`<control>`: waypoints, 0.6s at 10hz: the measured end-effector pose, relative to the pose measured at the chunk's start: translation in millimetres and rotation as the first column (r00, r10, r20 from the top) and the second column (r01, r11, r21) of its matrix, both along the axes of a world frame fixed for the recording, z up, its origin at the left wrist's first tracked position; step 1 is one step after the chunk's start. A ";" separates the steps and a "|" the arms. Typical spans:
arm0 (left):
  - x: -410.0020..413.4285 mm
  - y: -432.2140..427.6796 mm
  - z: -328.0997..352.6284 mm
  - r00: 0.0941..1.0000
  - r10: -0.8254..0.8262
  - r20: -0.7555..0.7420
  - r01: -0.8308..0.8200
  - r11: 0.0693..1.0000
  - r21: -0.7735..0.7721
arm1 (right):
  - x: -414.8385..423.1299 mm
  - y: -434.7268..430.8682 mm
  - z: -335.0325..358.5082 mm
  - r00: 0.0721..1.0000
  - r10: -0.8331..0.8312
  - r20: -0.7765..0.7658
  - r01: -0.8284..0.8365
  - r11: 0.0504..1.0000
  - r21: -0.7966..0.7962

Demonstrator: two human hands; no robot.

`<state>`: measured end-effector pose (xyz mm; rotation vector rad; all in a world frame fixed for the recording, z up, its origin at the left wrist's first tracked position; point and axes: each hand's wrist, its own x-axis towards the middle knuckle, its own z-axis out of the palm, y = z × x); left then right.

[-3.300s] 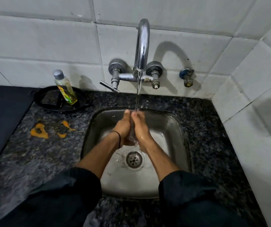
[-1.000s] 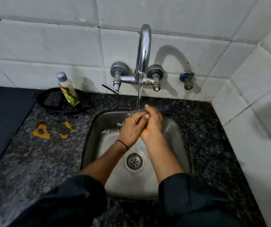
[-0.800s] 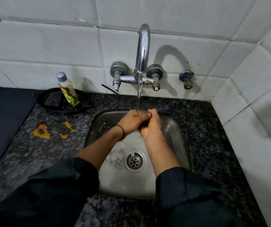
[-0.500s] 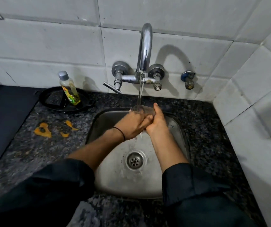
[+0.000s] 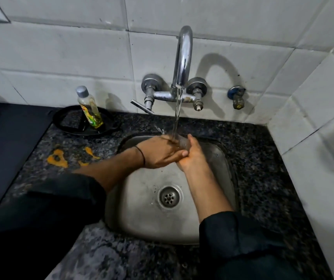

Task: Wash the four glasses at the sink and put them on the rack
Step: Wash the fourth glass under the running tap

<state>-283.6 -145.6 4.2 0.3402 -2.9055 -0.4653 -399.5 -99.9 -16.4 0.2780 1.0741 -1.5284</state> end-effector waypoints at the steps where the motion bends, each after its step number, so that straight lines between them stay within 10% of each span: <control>1: -8.6 -6.2 -5.9 0.997 0.069 -0.025 -0.064 0.985 0.160 | 3.9 -1.8 0.5 0.999 -0.011 -0.032 0.011 1.000 -0.001; 2: -25.1 13.9 -9.7 0.786 0.618 -0.007 -0.232 0.306 0.923 | 4.6 -3.4 -4.0 0.990 -0.100 -0.102 0.090 0.991 -0.100; 3: -30.6 28.9 -14.4 0.595 0.786 0.165 0.118 -0.289 0.950 | 2.8 1.0 -12.5 0.980 -0.104 -0.168 0.071 0.979 -0.192; 4: -17.8 29.2 -16.0 0.830 0.545 -0.119 -0.340 0.663 0.668 | -1.5 8.6 -3.8 0.992 -0.044 -0.122 0.029 0.993 -0.117; 5: 0.1 5.5 -16.0 0.996 0.068 -0.057 -0.068 0.998 0.008 | -2.7 5.8 1.1 0.999 -0.001 -0.051 0.001 1.000 0.011; 6: -2.1 -5.6 -11.3 0.973 0.112 -0.203 -0.106 0.994 0.037 | 4.4 12.0 14.0 0.996 0.015 -0.083 -0.011 0.999 0.049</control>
